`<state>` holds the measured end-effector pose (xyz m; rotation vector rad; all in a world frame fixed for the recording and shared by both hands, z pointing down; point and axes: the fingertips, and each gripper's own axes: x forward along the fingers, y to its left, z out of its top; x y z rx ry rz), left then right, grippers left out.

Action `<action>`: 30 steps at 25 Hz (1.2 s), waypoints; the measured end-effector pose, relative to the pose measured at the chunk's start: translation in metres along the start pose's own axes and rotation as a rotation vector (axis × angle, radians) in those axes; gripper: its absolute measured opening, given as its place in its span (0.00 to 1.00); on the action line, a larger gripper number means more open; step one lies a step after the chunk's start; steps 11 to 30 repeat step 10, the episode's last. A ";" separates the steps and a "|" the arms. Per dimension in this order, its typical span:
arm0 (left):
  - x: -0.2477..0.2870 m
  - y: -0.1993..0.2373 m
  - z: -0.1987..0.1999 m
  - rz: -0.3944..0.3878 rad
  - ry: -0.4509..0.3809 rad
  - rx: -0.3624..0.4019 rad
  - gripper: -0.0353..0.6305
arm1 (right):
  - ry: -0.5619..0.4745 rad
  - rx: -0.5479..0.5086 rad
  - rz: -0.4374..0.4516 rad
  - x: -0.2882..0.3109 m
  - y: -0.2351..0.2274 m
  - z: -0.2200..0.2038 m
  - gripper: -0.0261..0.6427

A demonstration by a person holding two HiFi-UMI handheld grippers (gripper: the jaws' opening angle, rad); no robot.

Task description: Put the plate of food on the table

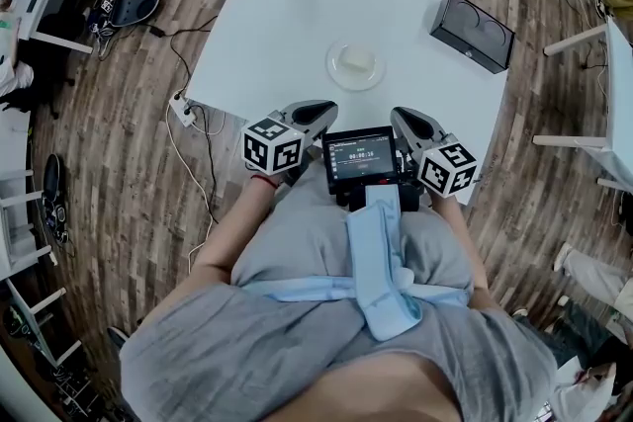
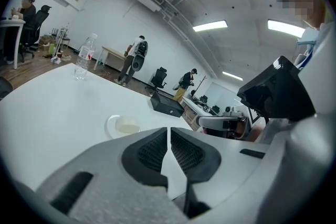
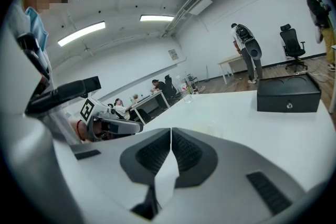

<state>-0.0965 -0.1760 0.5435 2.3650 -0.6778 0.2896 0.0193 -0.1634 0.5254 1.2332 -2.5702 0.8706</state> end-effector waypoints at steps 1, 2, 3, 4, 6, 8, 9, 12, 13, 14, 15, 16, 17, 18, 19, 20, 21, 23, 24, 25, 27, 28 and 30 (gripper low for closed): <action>-0.001 -0.001 0.000 0.000 0.000 0.000 0.10 | 0.000 -0.001 -0.001 -0.001 0.001 0.001 0.09; -0.002 -0.002 0.000 -0.001 0.001 0.000 0.10 | 0.000 -0.002 -0.001 -0.001 0.001 0.001 0.09; -0.002 -0.002 0.000 -0.001 0.001 0.001 0.10 | 0.001 -0.003 0.000 -0.001 0.002 0.001 0.09; -0.002 -0.001 -0.001 -0.001 0.001 0.001 0.10 | 0.001 -0.004 0.000 0.000 0.002 0.000 0.09; -0.002 0.001 -0.003 -0.001 0.001 -0.001 0.10 | 0.002 -0.002 0.002 0.002 0.001 -0.002 0.09; -0.001 0.002 -0.005 0.000 -0.002 -0.004 0.10 | 0.002 0.000 0.003 0.003 -0.001 -0.004 0.09; -0.001 0.003 -0.005 0.001 -0.003 -0.006 0.10 | 0.001 0.001 0.003 0.004 -0.001 -0.005 0.09; -0.001 0.003 -0.006 0.002 -0.005 -0.007 0.10 | 0.001 0.001 0.004 0.004 -0.002 -0.005 0.09; -0.001 0.003 -0.006 0.002 -0.005 -0.007 0.10 | 0.001 0.001 0.004 0.004 -0.002 -0.005 0.09; -0.001 0.003 -0.006 0.002 -0.005 -0.007 0.10 | 0.001 0.001 0.004 0.004 -0.002 -0.005 0.09; -0.001 0.003 -0.006 0.002 -0.005 -0.007 0.10 | 0.001 0.001 0.004 0.004 -0.002 -0.005 0.09; -0.001 0.003 -0.006 0.002 -0.005 -0.007 0.10 | 0.001 0.001 0.004 0.004 -0.002 -0.005 0.09; -0.001 0.003 -0.006 0.002 -0.005 -0.007 0.10 | 0.001 0.001 0.004 0.004 -0.002 -0.005 0.09; -0.001 0.003 -0.006 0.002 -0.005 -0.007 0.10 | 0.001 0.001 0.004 0.004 -0.002 -0.005 0.09; -0.001 0.003 -0.006 0.002 -0.005 -0.007 0.10 | 0.001 0.001 0.004 0.004 -0.002 -0.005 0.09; -0.001 0.003 -0.006 0.002 -0.005 -0.007 0.10 | 0.001 0.001 0.004 0.004 -0.002 -0.005 0.09; -0.001 0.003 -0.006 0.002 -0.005 -0.007 0.10 | 0.001 0.001 0.004 0.004 -0.002 -0.005 0.09; -0.001 0.003 -0.006 0.002 -0.005 -0.007 0.10 | 0.001 0.001 0.004 0.004 -0.002 -0.005 0.09; -0.001 0.003 -0.006 0.002 -0.005 -0.007 0.10 | 0.001 0.001 0.004 0.004 -0.002 -0.005 0.09; -0.001 0.003 -0.006 0.002 -0.005 -0.007 0.10 | 0.001 0.001 0.004 0.004 -0.002 -0.005 0.09; -0.001 0.003 -0.006 0.002 -0.005 -0.007 0.10 | 0.001 0.001 0.004 0.004 -0.002 -0.005 0.09; -0.001 0.003 -0.006 0.002 -0.005 -0.007 0.10 | 0.001 0.001 0.004 0.004 -0.002 -0.005 0.09; -0.001 0.003 -0.006 0.002 -0.005 -0.007 0.10 | 0.001 0.001 0.004 0.004 -0.002 -0.005 0.09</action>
